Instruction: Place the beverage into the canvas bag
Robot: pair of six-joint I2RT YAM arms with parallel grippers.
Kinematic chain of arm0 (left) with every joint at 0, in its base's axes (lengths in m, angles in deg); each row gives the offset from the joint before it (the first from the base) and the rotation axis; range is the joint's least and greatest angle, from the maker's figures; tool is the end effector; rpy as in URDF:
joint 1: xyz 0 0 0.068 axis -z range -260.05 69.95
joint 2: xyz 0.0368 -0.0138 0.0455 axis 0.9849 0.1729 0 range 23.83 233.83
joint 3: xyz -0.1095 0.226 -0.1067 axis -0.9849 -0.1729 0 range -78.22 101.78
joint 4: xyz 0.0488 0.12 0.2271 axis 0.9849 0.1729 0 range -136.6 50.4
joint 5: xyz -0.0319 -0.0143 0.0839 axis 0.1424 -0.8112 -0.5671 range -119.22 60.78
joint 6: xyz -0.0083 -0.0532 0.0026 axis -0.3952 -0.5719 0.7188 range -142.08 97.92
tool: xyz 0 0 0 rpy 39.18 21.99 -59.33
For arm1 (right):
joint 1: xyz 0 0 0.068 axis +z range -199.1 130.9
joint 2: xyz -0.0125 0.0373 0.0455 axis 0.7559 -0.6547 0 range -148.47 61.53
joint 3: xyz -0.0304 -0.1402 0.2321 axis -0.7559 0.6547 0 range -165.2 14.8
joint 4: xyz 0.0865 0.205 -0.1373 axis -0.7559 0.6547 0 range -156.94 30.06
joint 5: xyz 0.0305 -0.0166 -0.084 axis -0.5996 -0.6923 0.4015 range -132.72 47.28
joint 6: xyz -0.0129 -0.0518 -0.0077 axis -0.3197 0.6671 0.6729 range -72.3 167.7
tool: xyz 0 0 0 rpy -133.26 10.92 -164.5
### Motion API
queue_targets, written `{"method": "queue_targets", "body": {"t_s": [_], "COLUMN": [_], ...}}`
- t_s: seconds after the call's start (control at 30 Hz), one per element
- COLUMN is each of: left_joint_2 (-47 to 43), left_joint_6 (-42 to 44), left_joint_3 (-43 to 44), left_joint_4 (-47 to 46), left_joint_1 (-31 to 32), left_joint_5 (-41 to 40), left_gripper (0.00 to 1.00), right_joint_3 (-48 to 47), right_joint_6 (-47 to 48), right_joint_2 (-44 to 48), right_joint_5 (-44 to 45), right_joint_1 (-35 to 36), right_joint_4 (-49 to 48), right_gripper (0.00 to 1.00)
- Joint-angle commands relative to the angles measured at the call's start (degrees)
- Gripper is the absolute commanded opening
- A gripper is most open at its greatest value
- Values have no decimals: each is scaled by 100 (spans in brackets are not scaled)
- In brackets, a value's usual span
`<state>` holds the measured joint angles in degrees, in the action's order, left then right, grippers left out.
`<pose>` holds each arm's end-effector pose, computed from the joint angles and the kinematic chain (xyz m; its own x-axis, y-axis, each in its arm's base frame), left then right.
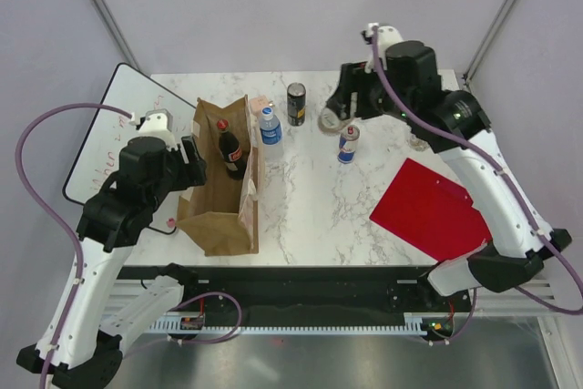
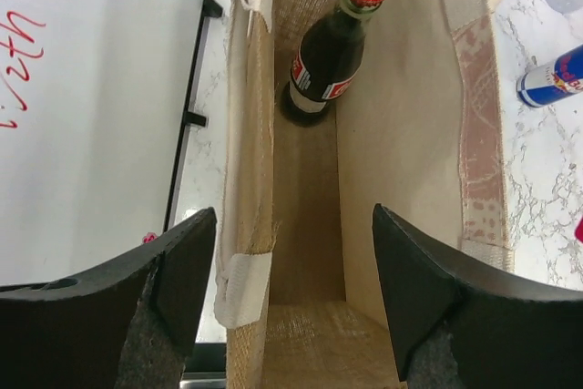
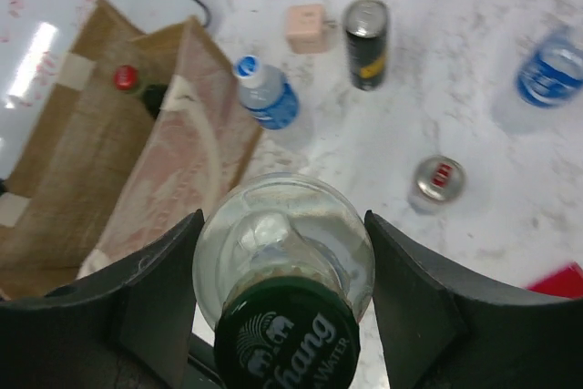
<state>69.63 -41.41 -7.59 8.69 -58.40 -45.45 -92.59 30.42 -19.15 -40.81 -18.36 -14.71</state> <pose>0.1210 -0.0373 0.4053 -0.4877 -0.1485 -0.8603 -0.0331 0.9879 -0.1518 0.2310 0.1360 0.4905 -0.4977 0.0495 -0.8659 -0.3532 0.9003 0.2545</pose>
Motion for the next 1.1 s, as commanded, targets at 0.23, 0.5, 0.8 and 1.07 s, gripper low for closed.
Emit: {"method": "queue_targets", "body": {"t_s": [0.23,0.5,0.8,1.07], "left_joint_2": [-98,-106,-45,-54], "left_joint_6": [-537,-352,-448,-396], "left_joint_3": [-76,-225,-691,-709], "left_joint_4": [333,387,123,96], "left_joint_1": [6,6,15,6], "left_joint_5": [-108,-627,-443,-487], "left_gripper": [73,65,63,57], "right_joint_3": [-2145,-2295,-2304,-2594], "right_joint_6": [49,146,418,568], "right_joint_2": [-1827,-2548,-2988,-3120], "right_joint_5": [-173,-376,-306,-332], "right_joint_1": [1944,2278,2366,2445], "right_joint_4": [-1645,-2208,-2463,-2699], "right_gripper": [0,0,0,0]}}
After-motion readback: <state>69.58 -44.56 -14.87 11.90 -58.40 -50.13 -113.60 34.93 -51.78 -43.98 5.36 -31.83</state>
